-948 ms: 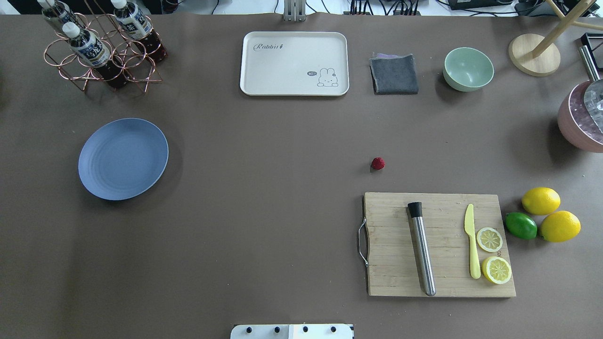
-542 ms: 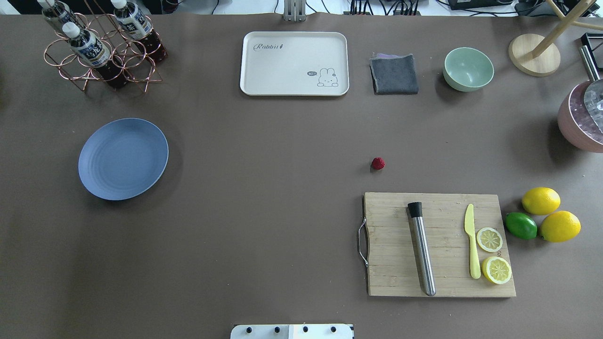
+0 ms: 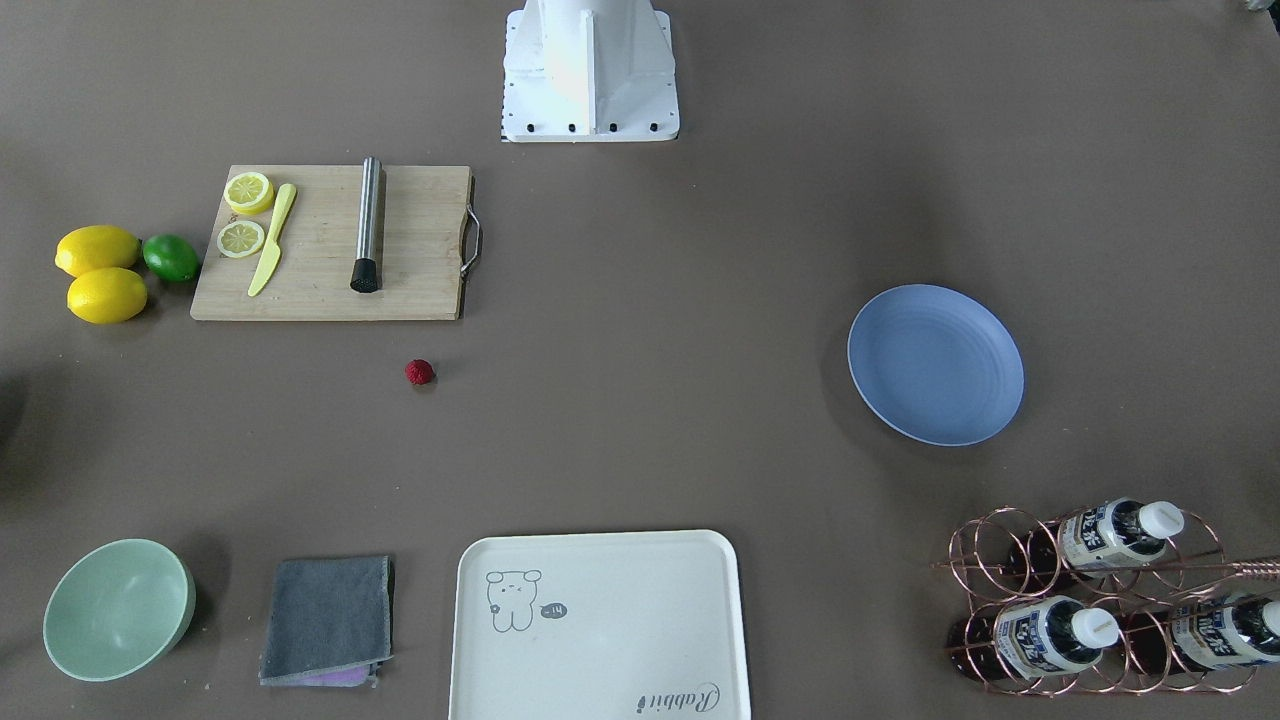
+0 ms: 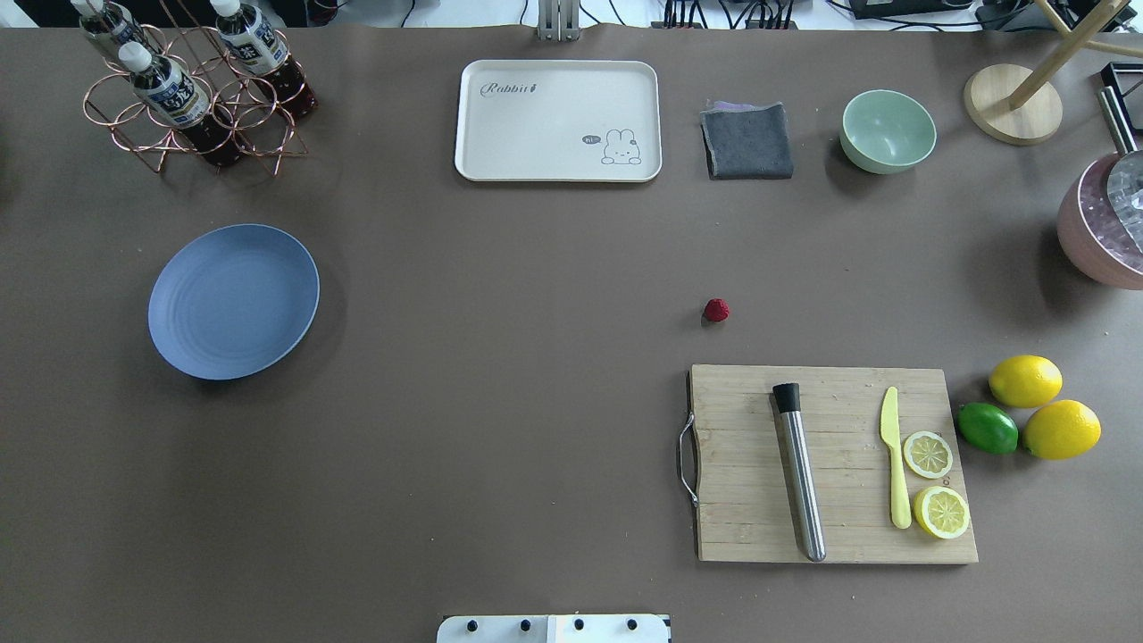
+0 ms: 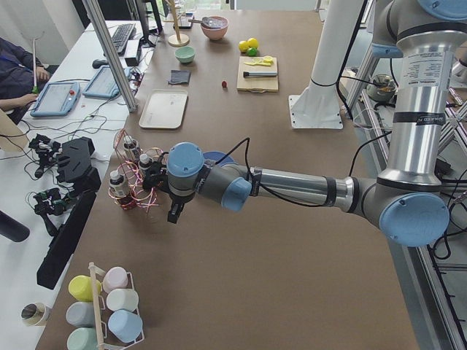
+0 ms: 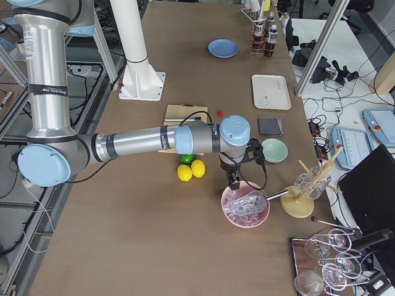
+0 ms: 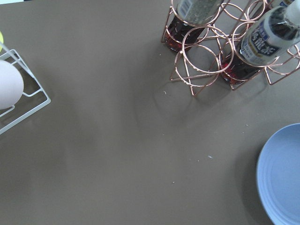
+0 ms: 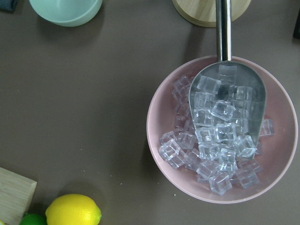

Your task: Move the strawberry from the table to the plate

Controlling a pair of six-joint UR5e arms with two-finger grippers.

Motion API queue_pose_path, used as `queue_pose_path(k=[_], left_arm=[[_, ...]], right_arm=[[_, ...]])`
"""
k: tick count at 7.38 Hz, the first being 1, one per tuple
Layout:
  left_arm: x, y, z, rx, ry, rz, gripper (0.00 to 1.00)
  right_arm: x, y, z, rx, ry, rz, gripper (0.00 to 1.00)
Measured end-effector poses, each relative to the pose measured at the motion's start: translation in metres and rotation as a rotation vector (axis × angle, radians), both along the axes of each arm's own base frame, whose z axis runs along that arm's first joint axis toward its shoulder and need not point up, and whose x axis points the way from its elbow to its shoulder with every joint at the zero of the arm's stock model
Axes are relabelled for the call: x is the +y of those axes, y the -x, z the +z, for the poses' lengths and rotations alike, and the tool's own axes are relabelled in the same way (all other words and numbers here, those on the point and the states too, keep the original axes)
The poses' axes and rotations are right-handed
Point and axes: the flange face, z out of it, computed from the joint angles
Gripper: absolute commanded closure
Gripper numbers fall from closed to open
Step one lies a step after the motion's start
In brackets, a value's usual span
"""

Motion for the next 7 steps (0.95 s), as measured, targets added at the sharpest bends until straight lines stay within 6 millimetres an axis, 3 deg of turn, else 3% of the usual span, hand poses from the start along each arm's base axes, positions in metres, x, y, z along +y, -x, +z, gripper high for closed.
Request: queue_pose_path(k=[2,4,5,7], left_arm=[[-0.005,-0.055,-0.006,0.031,0.071,0.021,0.02],[0.0,-0.116,-0.008,0.083,0.124,0.012,0.02],[0.005,-0.147,-0.008,0.093,0.135,-0.008,0.02],[0.015,-0.202,0.006,0.084,0.14,-0.029,0.03]], right_arm=[[-0.004,0.02,-0.011,-0.022,0.037,0.004,0.01],[-0.019,0.054,-0.022,0.088,0.078,0.026,0.01],[-0.026,0.079,-0.029,0.119,0.095,0.057,0.01],[-0.03,0.155,-0.047,0.123,0.11,0.132,0.01]])
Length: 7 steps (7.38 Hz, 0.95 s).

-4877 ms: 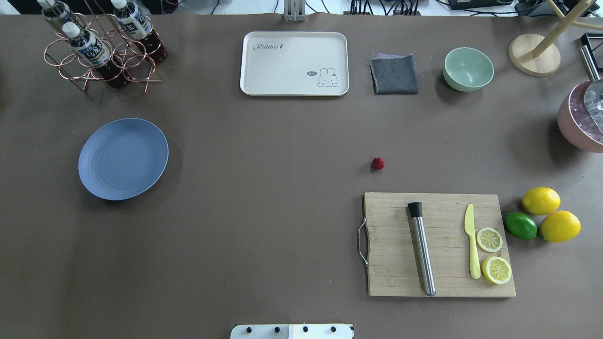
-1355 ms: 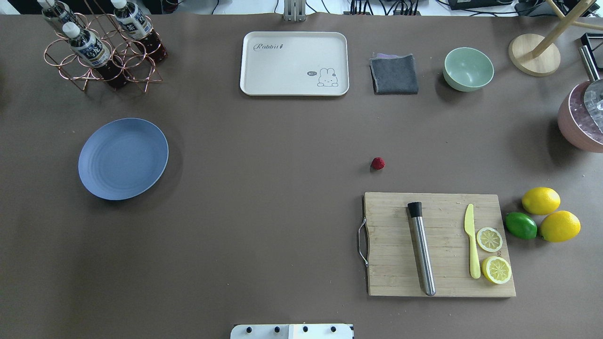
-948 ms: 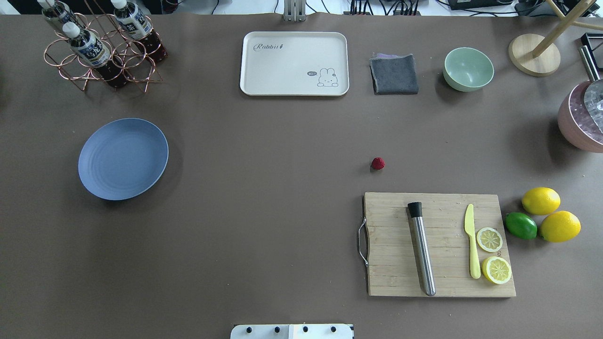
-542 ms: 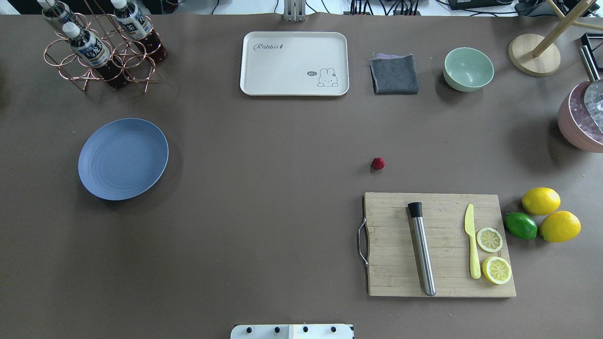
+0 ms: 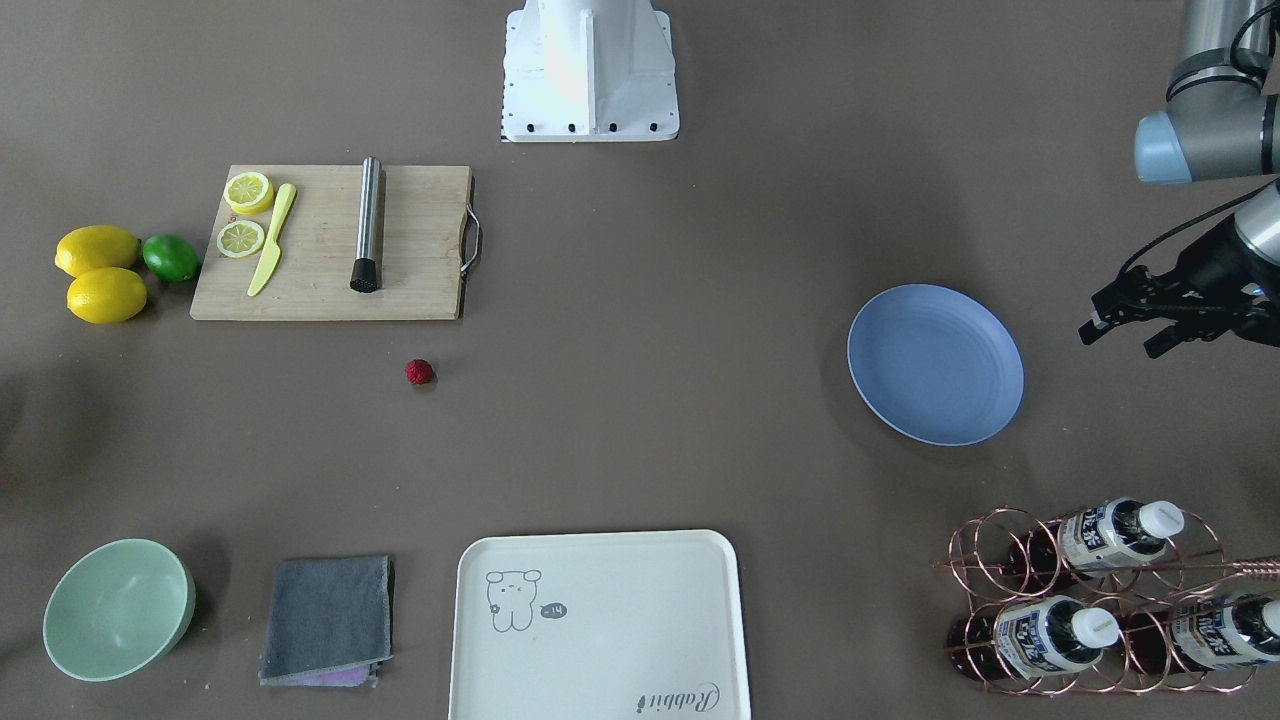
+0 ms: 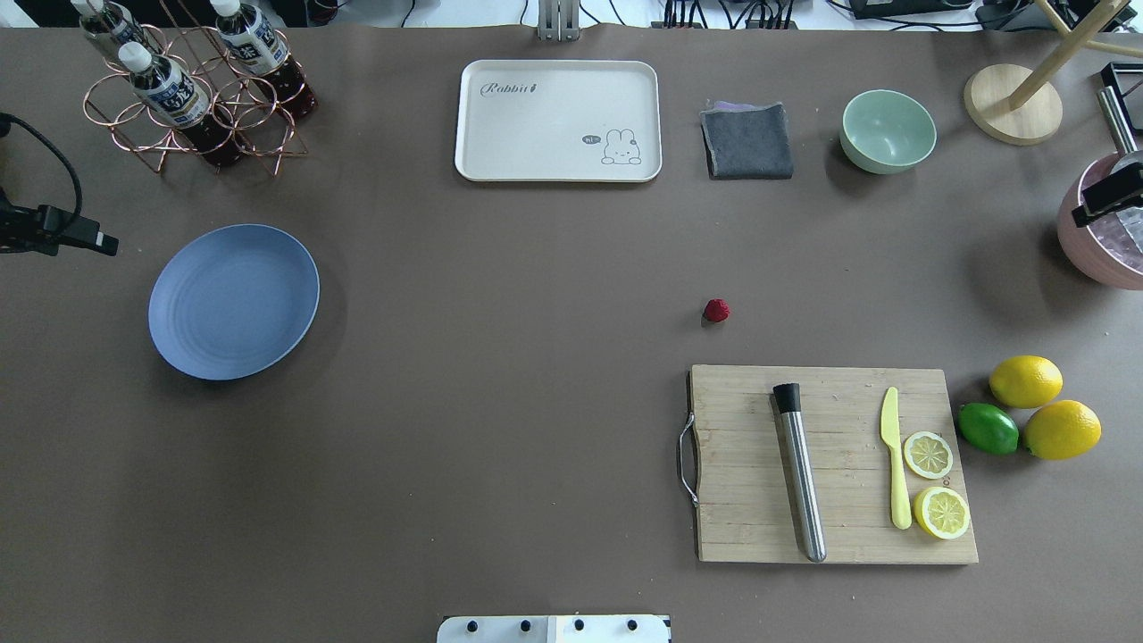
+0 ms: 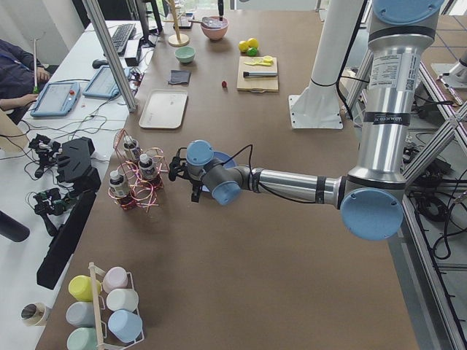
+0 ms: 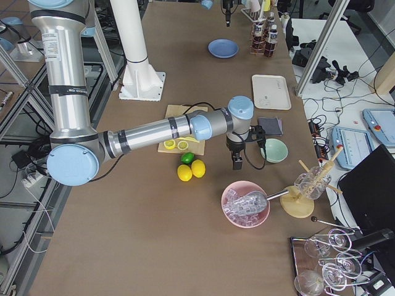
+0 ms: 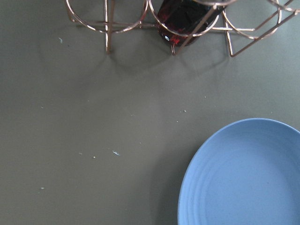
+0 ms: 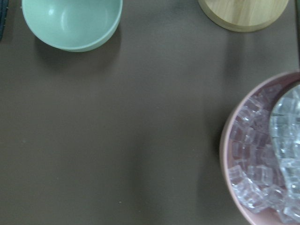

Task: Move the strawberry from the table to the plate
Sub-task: 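Move the left arm toward the blue plate while the right arm advances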

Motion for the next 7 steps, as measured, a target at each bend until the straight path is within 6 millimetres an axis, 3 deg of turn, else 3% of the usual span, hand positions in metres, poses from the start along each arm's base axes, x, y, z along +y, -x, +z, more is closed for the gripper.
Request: queue_pose_path(k=[1,2,3,4,5,6,7], left_arm=[[0.002,-0.019,0.009,-0.008,-0.002,-0.003,0.06],[0.003,-0.038,0.014,-0.01,-0.009,-0.001,0.11],[0.004,-0.058,0.014,-0.004,-0.014,0.002,0.27],[0.005,-0.077,0.015,0.008,-0.019,0.008,0.52],[0.007,-0.088,0.017,0.017,-0.028,0.017,0.55],[0.009,-0.092,0.019,0.022,-0.035,0.023,0.73],[0.01,-0.092,0.021,0.025,-0.038,0.026,1.0]], right_arm=[[0.002,0.036,-0.009,-0.005,0.006,0.023,0.01],[0.004,0.06,-0.015,-0.006,0.009,0.031,0.01],[0.005,0.072,-0.019,-0.006,0.009,0.032,0.01],[0.006,0.077,-0.02,-0.005,0.008,0.032,0.01],[0.005,0.078,-0.02,-0.002,0.006,0.034,0.01],[0.005,0.079,-0.02,-0.001,0.004,0.035,0.01],[0.005,0.079,-0.021,-0.001,0.003,0.035,0.01]])
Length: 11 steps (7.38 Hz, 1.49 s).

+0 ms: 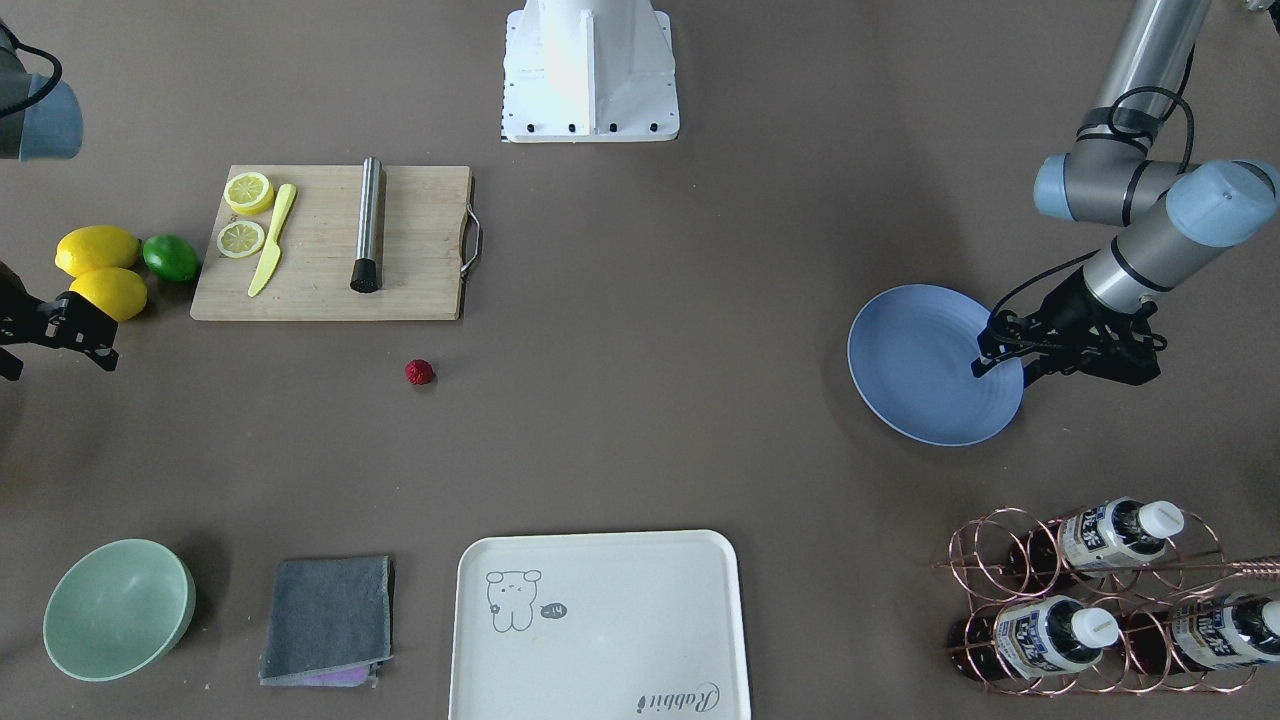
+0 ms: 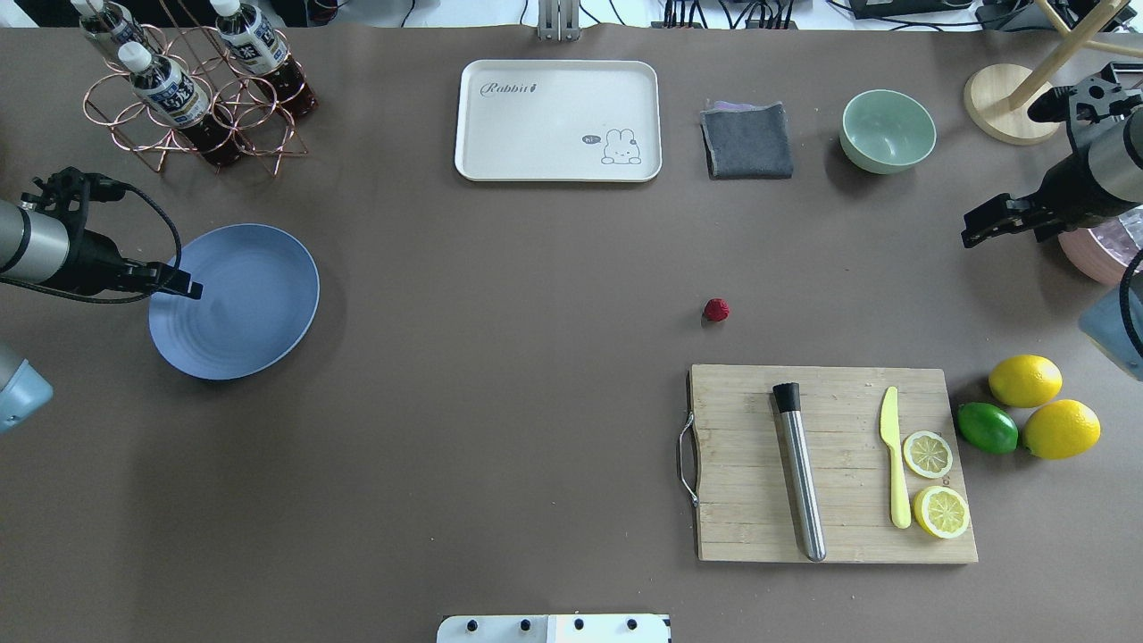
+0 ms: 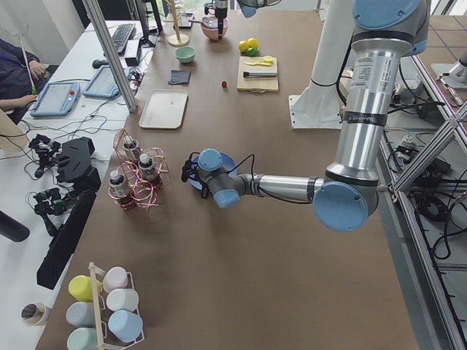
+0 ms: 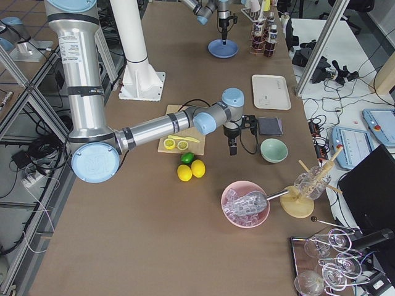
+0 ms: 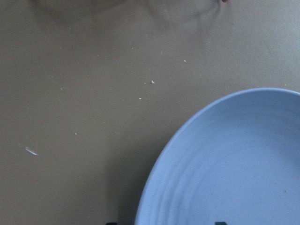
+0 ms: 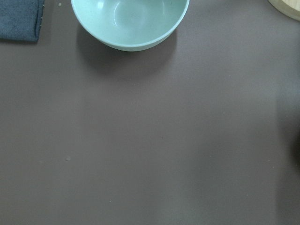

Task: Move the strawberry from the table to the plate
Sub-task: 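Move the left arm toward the blue plate while the right arm advances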

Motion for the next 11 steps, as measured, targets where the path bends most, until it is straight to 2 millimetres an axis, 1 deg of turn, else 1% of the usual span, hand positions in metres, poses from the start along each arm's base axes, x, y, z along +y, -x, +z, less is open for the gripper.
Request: queue_pose_path(k=[2,4,5,6,7,8,9,10,11], left_arm=[[-0.001,0.004,-0.001,0.008,-0.002,0.0,1.0],[-0.005,0.014,-0.009,0.039,0.003,0.013,1.0],[-0.006,0.019,-0.016,0.056,0.003,0.018,1.0],[-0.008,0.02,-0.027,0.072,-0.001,0.017,1.0],[-0.012,0.017,-0.045,0.098,0.015,0.001,1.0],[-0.017,0.009,-0.07,0.138,0.058,-0.029,1.0],[-0.019,-0.007,-0.096,0.177,0.097,-0.046,1.0],[-0.018,-0.034,-0.122,0.206,0.122,-0.049,1.0],[-0.013,-0.069,-0.146,0.225,0.139,-0.054,1.0]], right_arm=[[0.0,0.0,-0.001,-0.001,-0.002,0.0,0.01],[0.0,0.0,-0.002,-0.002,-0.003,0.001,0.01],[0.0,0.0,-0.003,-0.002,-0.004,0.0,0.01],[0.0,0.0,-0.003,-0.003,-0.006,0.0,0.01],[0.0,0.0,-0.004,-0.004,-0.007,0.0,0.01],[0.001,0.0,-0.005,-0.004,-0.008,0.0,0.01],[0.0,0.0,-0.005,-0.004,-0.009,0.001,0.01],[0.0,0.0,-0.005,-0.004,-0.009,0.001,0.01],[0.0,0.0,-0.006,-0.004,-0.01,0.001,0.01]])
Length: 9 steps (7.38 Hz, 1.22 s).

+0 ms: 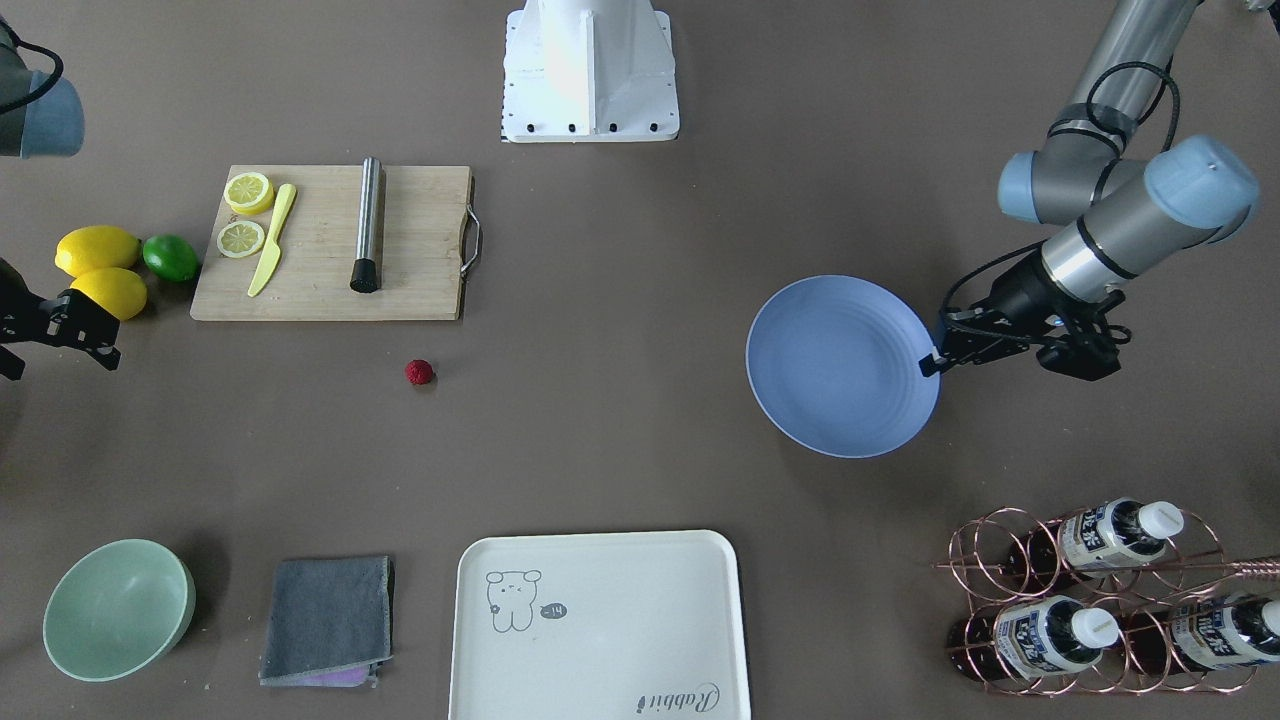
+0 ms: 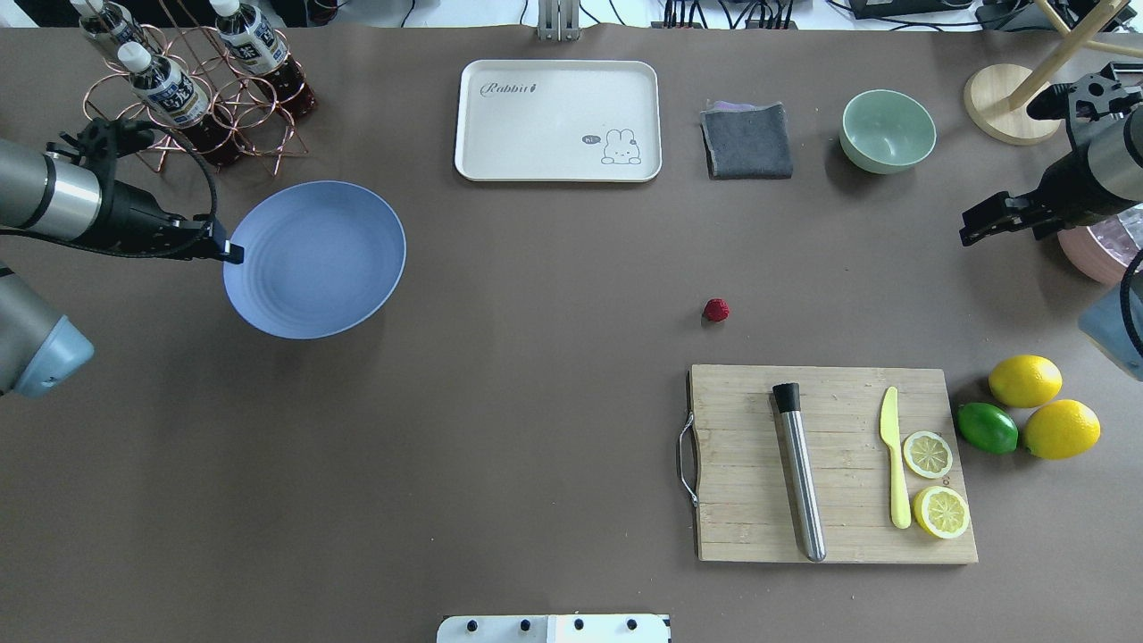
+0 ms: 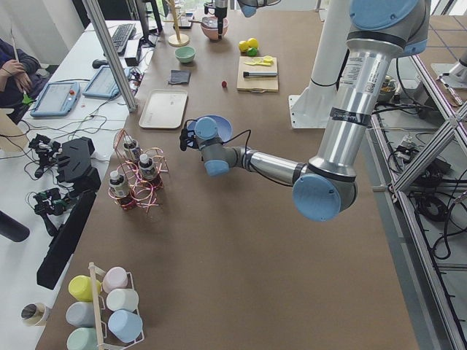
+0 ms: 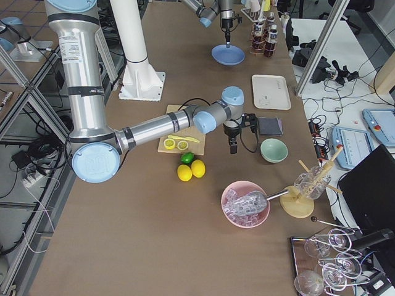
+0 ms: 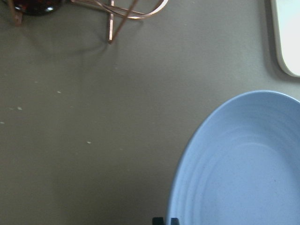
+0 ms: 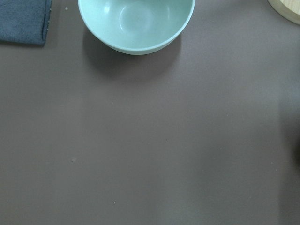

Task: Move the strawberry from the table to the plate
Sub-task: 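Move the left arm toward the blue plate while the right arm advances, then move the right gripper over the red strawberry on the table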

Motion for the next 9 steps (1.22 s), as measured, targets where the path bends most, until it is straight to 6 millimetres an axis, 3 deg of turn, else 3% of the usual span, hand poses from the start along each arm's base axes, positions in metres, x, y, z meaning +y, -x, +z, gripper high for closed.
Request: queue_pose_path(k=[2,4,5,7,8,9], left_arm=[[0.013,-0.071,-0.048,0.018,0.031,-0.012,1.0],[0.021,-0.122,-0.094,-0.002,0.051,-0.031,1.0],[0.027,-0.142,-0.111,-0.002,0.053,-0.04,1.0],[0.038,-0.168,-0.122,-0.007,0.046,-0.059,1.0],[0.042,-0.174,-0.124,-0.009,0.041,-0.064,0.84],[0.044,-0.177,-0.126,-0.009,0.038,-0.066,0.1]], right_arm=[[0.0,0.0,-0.001,0.0,-0.002,0.001,0.01],[-0.001,0.0,-0.001,0.001,-0.004,0.002,0.01],[-0.001,0.0,-0.002,0.002,-0.005,0.003,0.01],[-0.005,0.001,-0.005,0.004,-0.012,0.008,0.01],[-0.006,0.002,-0.006,0.004,-0.013,0.009,0.01],[-0.007,0.004,-0.009,0.003,-0.015,0.008,0.01]])
